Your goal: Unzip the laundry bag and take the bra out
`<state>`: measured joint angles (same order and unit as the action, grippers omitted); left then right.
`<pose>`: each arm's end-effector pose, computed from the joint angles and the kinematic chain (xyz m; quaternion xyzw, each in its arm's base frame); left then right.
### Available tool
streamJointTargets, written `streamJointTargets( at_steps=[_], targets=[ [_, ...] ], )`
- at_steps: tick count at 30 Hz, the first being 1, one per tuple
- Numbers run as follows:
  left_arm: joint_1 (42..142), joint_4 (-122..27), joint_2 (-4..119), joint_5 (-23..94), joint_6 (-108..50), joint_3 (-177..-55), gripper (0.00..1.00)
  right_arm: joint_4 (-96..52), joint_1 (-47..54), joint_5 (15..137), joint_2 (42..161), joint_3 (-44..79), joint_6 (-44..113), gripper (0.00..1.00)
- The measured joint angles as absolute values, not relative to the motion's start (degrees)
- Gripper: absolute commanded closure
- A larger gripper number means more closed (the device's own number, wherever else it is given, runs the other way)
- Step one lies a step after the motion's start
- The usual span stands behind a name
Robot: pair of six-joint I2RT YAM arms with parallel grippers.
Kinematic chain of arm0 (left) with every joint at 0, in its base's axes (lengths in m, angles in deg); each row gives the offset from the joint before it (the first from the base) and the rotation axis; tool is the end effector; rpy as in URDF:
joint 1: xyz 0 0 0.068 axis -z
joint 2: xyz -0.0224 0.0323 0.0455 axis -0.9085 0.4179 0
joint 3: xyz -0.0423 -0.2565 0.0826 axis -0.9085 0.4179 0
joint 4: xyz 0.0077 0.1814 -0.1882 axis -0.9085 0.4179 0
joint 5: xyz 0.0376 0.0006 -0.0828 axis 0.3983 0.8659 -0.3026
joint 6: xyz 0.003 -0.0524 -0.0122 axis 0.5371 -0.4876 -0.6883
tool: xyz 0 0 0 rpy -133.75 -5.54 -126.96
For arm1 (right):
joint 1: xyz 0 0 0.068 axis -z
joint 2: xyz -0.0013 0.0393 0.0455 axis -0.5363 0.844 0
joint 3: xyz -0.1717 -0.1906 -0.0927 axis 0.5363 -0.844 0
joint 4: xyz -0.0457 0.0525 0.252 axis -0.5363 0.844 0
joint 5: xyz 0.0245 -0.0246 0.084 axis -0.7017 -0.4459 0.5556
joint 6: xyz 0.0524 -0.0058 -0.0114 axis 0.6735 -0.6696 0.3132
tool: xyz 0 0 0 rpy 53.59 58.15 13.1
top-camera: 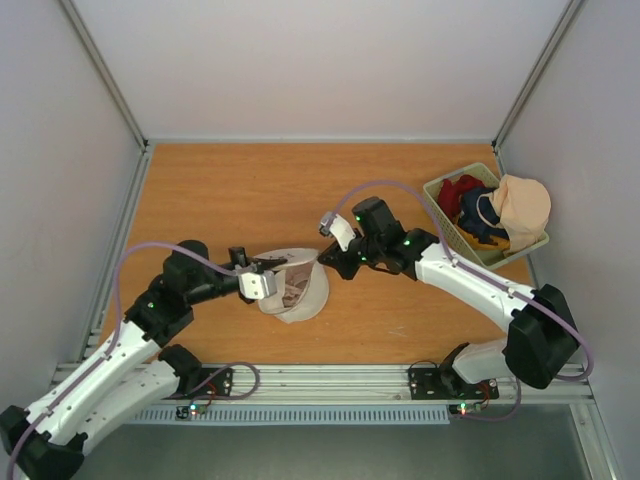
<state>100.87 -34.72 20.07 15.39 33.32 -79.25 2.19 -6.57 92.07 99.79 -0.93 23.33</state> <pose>0.1226 -0.1085 0.3001 0.6304 0.4550 -0.1142 0.6186 0.2187 0.1959 0.2587 -0.4072 0.8160 0.2936 0.2865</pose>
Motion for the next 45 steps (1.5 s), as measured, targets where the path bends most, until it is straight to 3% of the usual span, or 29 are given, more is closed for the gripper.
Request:
streamJointTargets(
  at_steps=[6,11,17,20,25,31,38,45],
  targets=[
    [99.56,-35.57,22.13,14.8,29.25,-79.25,0.99,0.29,-5.43,92.51,98.26,-3.07,23.38,0.99],
    [92.15,-40.6,27.0,11.91,28.51,-78.81,0.98,-0.57,-5.26,91.57,95.61,-5.78,24.27,0.99],
    [85.94,-43.05,30.63,8.66,32.29,-75.25,0.45,-2.27,-11.1,88.36,95.02,-7.83,27.24,0.99],
    [85.85,-39.42,30.41,7.06,35.0,-75.14,0.36,-2.71,-14.2,87.09,96.2,-7.88,29.15,0.99],
    [86.75,-31.11,27.0,5.64,38.67,-75.36,0.39,-2.51,-17.02,84.03,100.44,-4.55,30.96,0.99],
    [94.97,-29.25,19.96,9.94,44.4,-72.61,0.42,-2.62,-18.96,83.09,103.87,-1.12,32.45,0.99],
    [98.55,-29.8,27.31,19.47,45.3,-73.13,0.4,-1.97,-19.69,82.85,104.38,0.47,33.23,0.99],
    [101.13,-25.3,27.9,19.34,35.11,-80.13,0.54,-0.39,-19.69,81.65,104.48,2.35,33.91,0.99]
  ],
)
